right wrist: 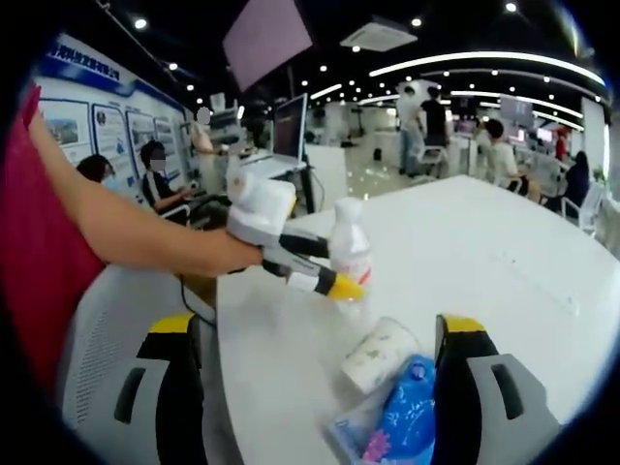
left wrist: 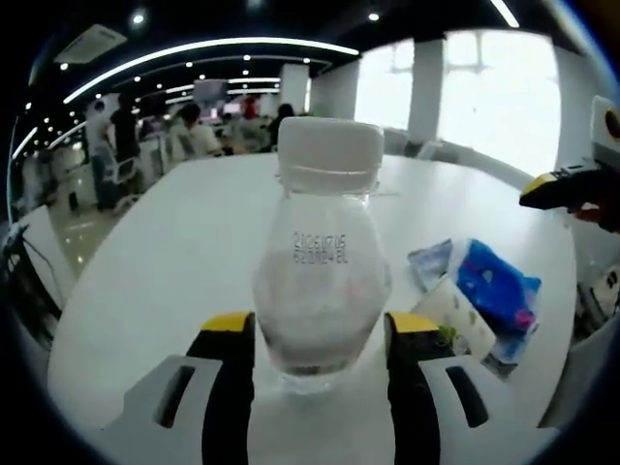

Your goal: Arrange the tabletop items into an orderly group along one side of the table until the central work area is clear of visible clutter.

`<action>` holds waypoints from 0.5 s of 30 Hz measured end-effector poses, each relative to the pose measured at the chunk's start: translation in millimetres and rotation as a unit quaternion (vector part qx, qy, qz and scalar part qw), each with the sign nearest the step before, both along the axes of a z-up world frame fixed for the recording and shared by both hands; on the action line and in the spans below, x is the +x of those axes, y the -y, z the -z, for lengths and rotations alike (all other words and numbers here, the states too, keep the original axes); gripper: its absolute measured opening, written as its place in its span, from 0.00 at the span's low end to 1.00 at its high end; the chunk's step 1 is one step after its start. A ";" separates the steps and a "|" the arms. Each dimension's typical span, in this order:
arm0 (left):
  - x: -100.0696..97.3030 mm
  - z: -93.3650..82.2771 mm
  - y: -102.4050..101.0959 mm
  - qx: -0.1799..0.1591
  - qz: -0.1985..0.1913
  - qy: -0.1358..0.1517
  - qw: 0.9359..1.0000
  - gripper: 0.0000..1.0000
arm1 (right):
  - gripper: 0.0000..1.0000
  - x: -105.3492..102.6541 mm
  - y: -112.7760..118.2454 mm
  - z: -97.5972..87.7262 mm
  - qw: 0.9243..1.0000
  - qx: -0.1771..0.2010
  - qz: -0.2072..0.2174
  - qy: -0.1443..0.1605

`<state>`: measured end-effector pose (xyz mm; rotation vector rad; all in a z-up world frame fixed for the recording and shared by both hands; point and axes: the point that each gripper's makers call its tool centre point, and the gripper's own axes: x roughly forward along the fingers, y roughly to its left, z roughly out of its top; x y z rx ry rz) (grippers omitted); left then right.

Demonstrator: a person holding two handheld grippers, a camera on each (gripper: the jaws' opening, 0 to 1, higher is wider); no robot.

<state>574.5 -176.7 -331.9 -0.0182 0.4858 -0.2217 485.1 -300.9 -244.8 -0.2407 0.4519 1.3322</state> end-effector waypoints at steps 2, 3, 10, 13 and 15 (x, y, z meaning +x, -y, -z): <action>1.5 -0.4 0.6 -0.001 0.003 0.002 1.000 0.49 | 0.99 0.1 0.2 1.3 1.000 -0.002 0.001 -0.001; 1.9 -1.1 0.9 -0.001 0.005 0.004 1.000 0.47 | 0.99 0.2 0.2 1.6 1.000 -0.002 0.002 -0.002; 3.0 -2.5 -1.3 0.000 0.016 0.004 1.000 0.40 | 0.99 1.3 -0.6 0.9 1.000 -0.002 0.008 -0.002; 2.8 -2.8 -1.0 0.002 0.022 0.002 1.000 0.39 | 0.99 1.2 -0.9 0.9 1.000 -0.002 0.010 -0.002; 3.2 -2.3 -1.9 0.003 0.029 0.000 1.000 0.39 | 0.99 1.2 -0.7 0.7 1.000 -0.004 0.011 -0.001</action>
